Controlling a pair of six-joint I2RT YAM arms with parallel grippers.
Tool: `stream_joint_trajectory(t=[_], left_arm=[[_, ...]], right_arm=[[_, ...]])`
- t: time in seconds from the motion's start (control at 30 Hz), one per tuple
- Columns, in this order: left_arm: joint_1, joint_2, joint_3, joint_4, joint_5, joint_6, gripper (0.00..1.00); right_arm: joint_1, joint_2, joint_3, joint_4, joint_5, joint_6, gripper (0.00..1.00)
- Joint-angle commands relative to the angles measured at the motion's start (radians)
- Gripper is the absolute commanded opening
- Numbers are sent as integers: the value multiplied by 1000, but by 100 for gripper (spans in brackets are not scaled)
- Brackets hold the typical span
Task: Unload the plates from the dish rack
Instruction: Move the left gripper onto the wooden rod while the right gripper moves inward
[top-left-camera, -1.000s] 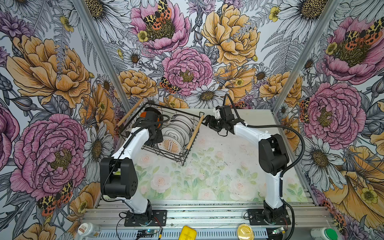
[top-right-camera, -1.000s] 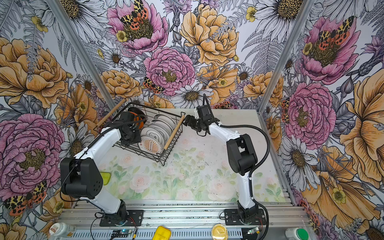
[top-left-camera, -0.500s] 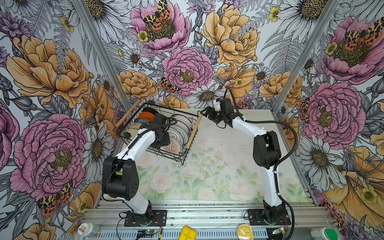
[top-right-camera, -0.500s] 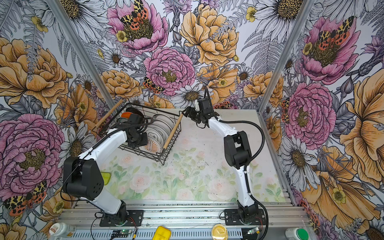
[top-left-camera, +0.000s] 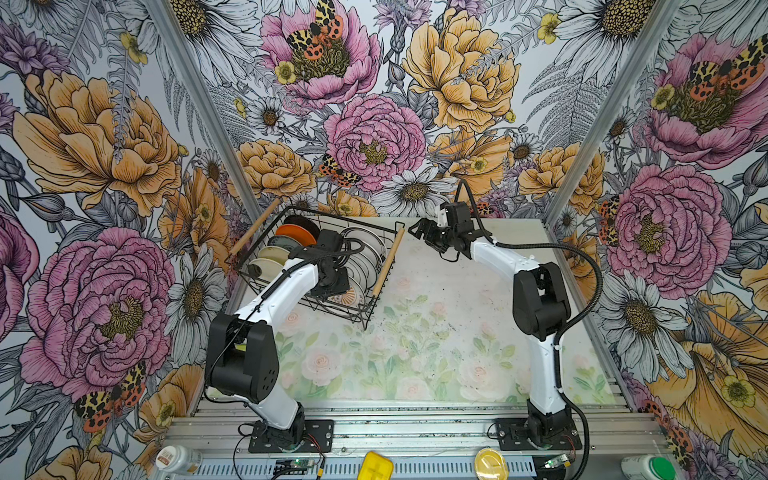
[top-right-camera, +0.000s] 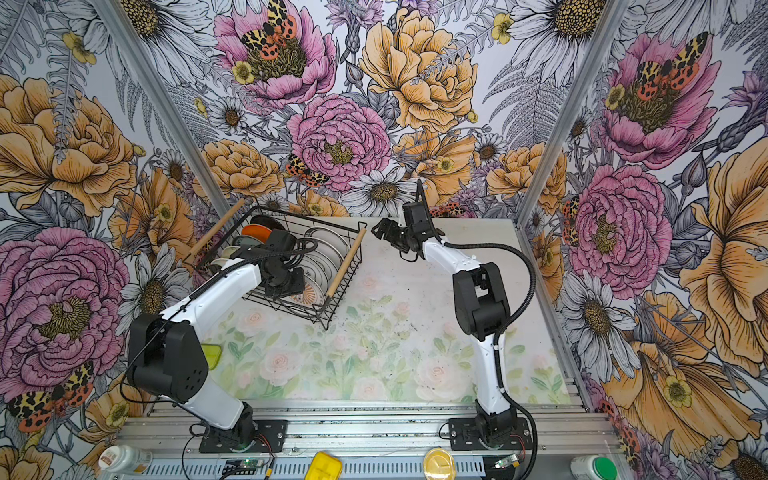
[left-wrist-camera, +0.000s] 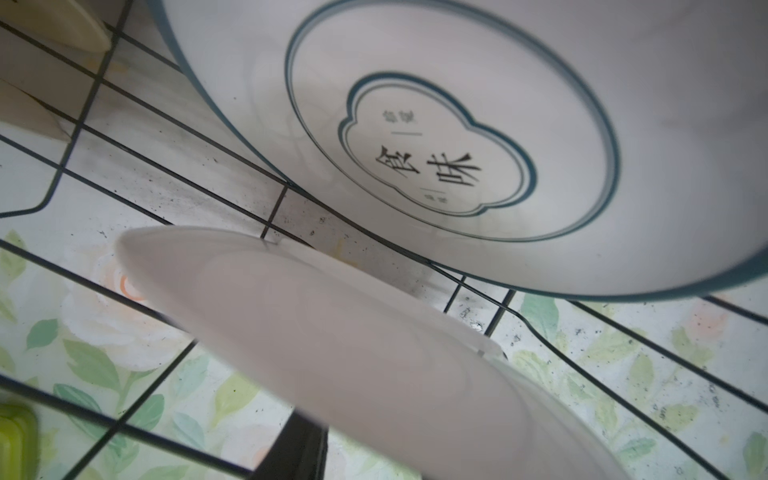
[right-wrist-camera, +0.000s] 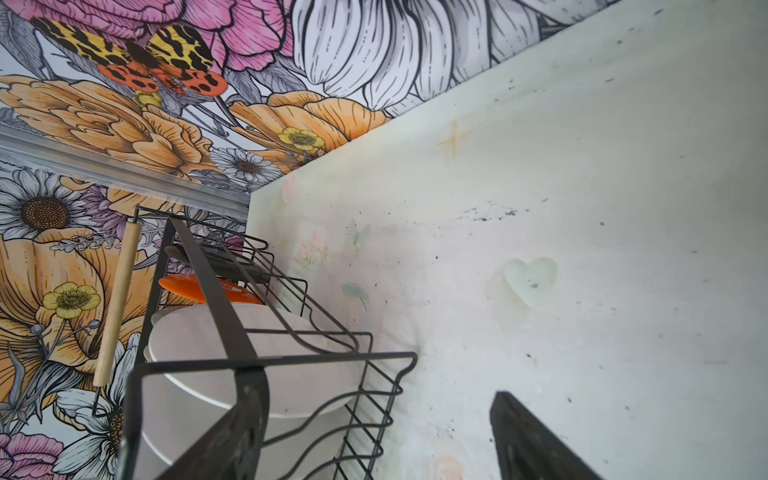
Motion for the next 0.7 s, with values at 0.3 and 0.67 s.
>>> stream_joint_trajectory(t=[0.3, 0.67], left_arm=[[-48, -179, 63, -11, -2, 73, 51], [-231, -99, 222, -11, 25, 203, 52]], right_arm=[[-75, -214, -222, 27, 16, -86, 90], [-107, -388, -451, 26, 18, -123, 90]])
